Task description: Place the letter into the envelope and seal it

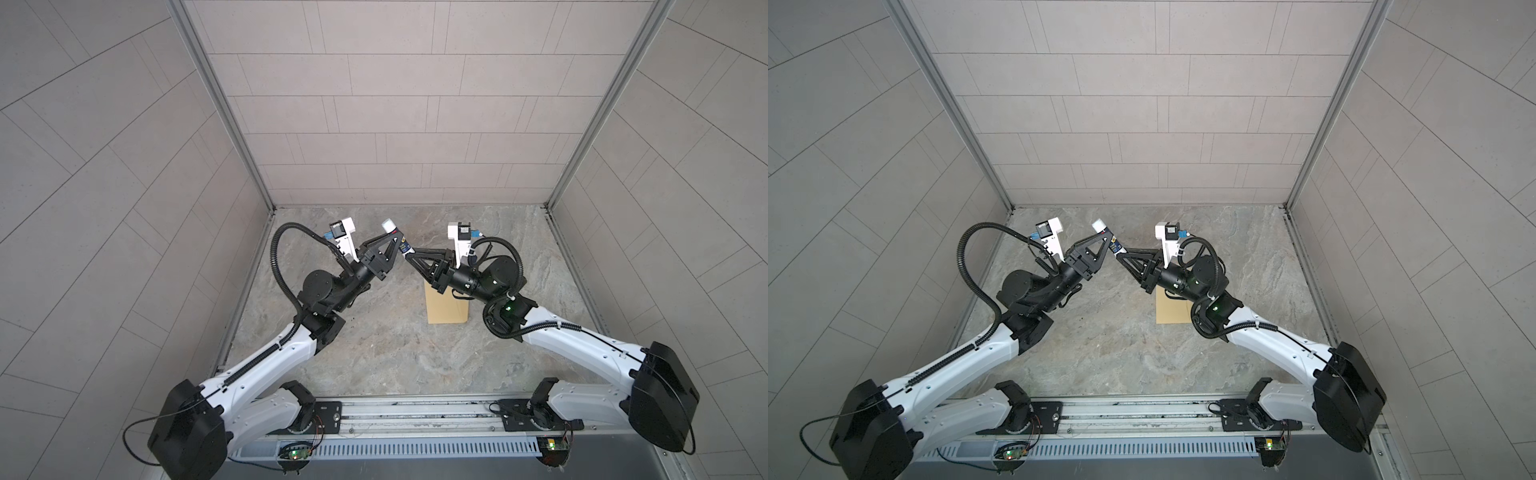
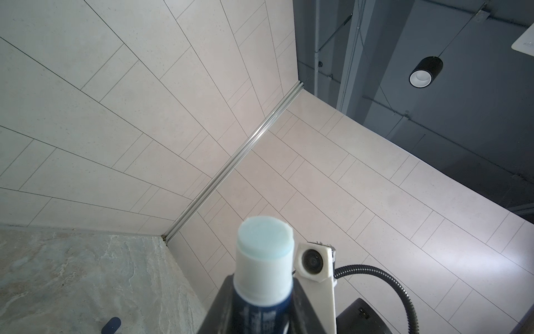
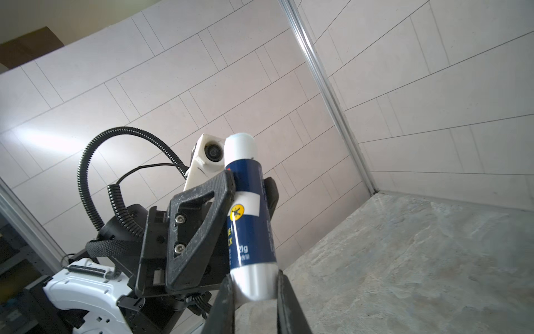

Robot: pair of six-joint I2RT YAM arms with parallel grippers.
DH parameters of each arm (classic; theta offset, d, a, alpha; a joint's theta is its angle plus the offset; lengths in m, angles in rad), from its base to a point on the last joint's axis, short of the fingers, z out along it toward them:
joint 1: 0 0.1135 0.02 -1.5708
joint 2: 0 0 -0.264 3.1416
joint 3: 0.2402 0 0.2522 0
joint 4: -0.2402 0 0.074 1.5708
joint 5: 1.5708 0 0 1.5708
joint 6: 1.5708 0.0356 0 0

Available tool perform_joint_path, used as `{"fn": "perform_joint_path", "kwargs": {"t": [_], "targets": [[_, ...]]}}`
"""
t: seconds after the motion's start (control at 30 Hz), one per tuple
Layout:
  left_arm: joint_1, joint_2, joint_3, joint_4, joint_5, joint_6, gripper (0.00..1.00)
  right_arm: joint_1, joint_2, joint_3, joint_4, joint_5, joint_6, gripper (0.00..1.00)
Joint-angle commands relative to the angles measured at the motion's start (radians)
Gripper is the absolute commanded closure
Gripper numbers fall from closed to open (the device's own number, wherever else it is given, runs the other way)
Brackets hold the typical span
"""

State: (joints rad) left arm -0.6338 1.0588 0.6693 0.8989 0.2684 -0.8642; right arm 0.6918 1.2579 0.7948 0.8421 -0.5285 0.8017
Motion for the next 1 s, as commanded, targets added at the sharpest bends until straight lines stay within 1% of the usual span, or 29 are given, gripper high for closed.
{"fn": "perform_joint_path", "kwargs": {"t": [0.0,0.17,0.23,0.27,0.3,0.33,0.37,0.43,0.47,0.53,0.57,0.6,0.63,0.67,0.7,0.77,0.83,0.9,0.97], "targets": [[-0.018,-0.020,0.014,0.038,0.121,0.039,1.00,-0.032,0.032,0.026,0.167,0.031,0.180,1.00],[-0.019,-0.024,0.010,0.036,0.120,0.041,1.00,-0.032,0.041,0.035,0.155,0.019,0.176,1.00],[-0.019,-0.024,0.009,0.034,0.112,0.042,1.00,-0.032,0.039,0.035,0.146,0.016,0.153,0.99],[-0.020,-0.024,0.010,0.027,0.101,0.040,1.00,-0.030,0.033,0.037,0.134,0.007,0.119,0.96],[-0.020,-0.025,0.011,0.014,0.088,0.038,1.00,-0.030,0.025,0.038,0.110,0.006,0.086,0.91],[-0.019,-0.028,0.015,-0.010,0.067,0.033,1.00,-0.029,0.010,0.036,0.081,0.014,0.037,0.83],[-0.020,-0.032,0.020,-0.044,0.046,0.030,1.00,-0.025,-0.016,0.029,0.049,0.034,-0.024,0.77],[-0.019,-0.042,0.028,-0.102,0.014,0.026,1.00,-0.017,-0.071,0.010,-0.030,0.094,-0.153,0.66],[-0.019,-0.049,0.030,-0.125,-0.005,0.018,1.00,-0.011,-0.105,0.001,-0.076,0.128,-0.239,0.60],[-0.019,-0.057,0.039,-0.164,-0.031,-0.001,1.00,0.000,-0.171,-0.024,-0.154,0.208,-0.394,0.54],[-0.019,-0.060,0.045,-0.184,-0.033,-0.008,1.00,0.003,-0.206,-0.038,-0.188,0.250,-0.467,0.49],[-0.019,-0.064,0.052,-0.206,-0.032,-0.010,1.00,0.004,-0.239,-0.049,-0.233,0.283,-0.524,0.42],[-0.019,-0.068,0.061,-0.228,-0.029,-0.010,1.00,0.003,-0.266,-0.049,-0.289,0.317,-0.574,0.38],[-0.019,-0.069,0.067,-0.247,-0.022,-0.005,1.00,0.003,-0.296,-0.039,-0.375,0.371,-0.631,0.35],[-0.020,-0.073,0.070,-0.262,-0.016,0.004,1.00,0.004,-0.318,-0.024,-0.464,0.421,-0.677,0.34],[-0.019,-0.078,0.071,-0.290,-0.015,0.021,1.00,0.002,-0.349,0.006,-0.618,0.533,-0.733,0.31],[-0.019,-0.082,0.073,-0.323,-0.006,0.048,1.00,-0.014,-0.360,0.038,-0.752,0.617,-0.751,0.29],[-0.019,-0.083,0.079,-0.365,0.004,0.074,1.00,-0.048,-0.353,0.075,-0.876,0.649,-0.750,0.28],[-0.019,-0.083,0.088,-0.407,0.015,0.094,1.00,-0.084,-0.335,0.102,-0.966,0.641,-0.728,0.27]]}}
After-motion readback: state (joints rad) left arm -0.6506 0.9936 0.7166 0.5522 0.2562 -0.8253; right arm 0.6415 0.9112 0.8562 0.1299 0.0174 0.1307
